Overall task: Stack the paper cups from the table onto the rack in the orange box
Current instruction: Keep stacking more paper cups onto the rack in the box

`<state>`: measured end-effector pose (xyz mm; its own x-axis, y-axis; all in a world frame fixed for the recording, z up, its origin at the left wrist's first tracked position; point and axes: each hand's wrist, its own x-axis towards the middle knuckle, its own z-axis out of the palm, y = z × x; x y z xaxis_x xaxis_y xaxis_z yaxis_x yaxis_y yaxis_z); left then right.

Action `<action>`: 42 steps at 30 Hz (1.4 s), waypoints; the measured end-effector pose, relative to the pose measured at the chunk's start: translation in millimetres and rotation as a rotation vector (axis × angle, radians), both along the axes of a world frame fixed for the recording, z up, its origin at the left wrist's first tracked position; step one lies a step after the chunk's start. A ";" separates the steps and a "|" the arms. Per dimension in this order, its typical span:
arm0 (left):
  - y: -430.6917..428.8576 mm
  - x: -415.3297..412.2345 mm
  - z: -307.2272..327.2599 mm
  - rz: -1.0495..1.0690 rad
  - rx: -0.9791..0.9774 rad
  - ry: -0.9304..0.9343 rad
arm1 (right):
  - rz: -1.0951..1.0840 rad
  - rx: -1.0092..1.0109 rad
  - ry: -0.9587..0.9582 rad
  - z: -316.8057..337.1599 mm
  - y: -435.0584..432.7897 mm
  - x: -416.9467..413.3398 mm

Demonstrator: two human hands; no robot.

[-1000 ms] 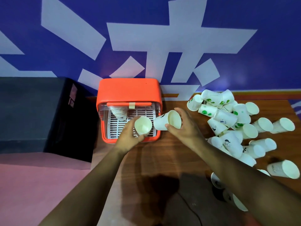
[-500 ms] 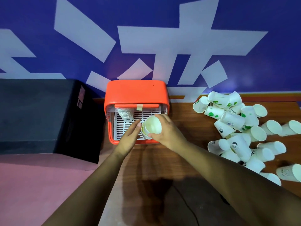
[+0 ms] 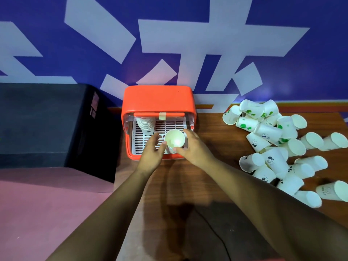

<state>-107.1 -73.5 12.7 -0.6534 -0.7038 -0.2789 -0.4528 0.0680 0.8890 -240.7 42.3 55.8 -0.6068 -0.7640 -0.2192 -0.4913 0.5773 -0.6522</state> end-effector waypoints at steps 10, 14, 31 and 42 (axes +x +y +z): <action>57.6 14.1 39.6 0.065 -0.097 0.043 | -0.080 0.134 0.089 47.0 153.8 -47.0; 127.8 -4.3 53.9 -0.091 -0.062 0.049 | -0.132 0.131 0.097 52.3 227.8 -61.5; 389.0 -84.8 -1.5 -0.492 0.085 -0.310 | -0.088 0.332 -0.051 -25.0 434.3 -76.2; 407.4 -86.0 -8.2 -0.581 0.203 -0.152 | -0.156 0.205 -0.221 -40.3 433.8 -70.0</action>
<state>-193.1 333.9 4.6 -0.8554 -0.1700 -0.4893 -0.5150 0.1775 0.8386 -310.7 476.1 15.5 -0.6337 -0.5923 -0.4976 -0.2468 0.7644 -0.5956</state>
